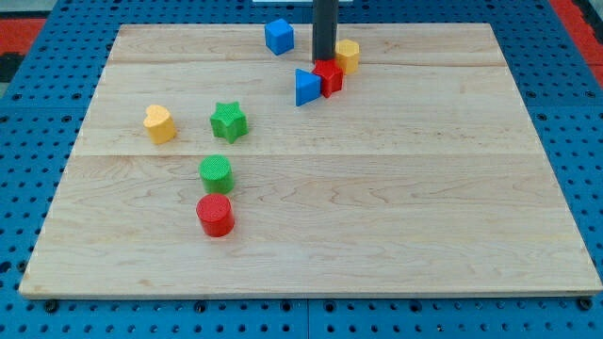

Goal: Push the red star to the top right of green star

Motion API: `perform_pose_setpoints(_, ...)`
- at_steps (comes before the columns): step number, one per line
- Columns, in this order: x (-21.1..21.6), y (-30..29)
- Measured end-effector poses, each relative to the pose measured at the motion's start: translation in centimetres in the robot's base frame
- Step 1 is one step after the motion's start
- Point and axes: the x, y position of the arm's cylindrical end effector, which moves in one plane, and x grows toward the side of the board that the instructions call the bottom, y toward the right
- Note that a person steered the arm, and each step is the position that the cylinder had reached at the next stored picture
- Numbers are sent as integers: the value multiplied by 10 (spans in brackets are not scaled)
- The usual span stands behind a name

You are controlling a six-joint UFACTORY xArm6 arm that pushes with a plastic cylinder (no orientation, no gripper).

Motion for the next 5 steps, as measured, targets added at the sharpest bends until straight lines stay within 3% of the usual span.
perform_pose_setpoints(2,47,58)
perform_pose_setpoints(5,70,-34)
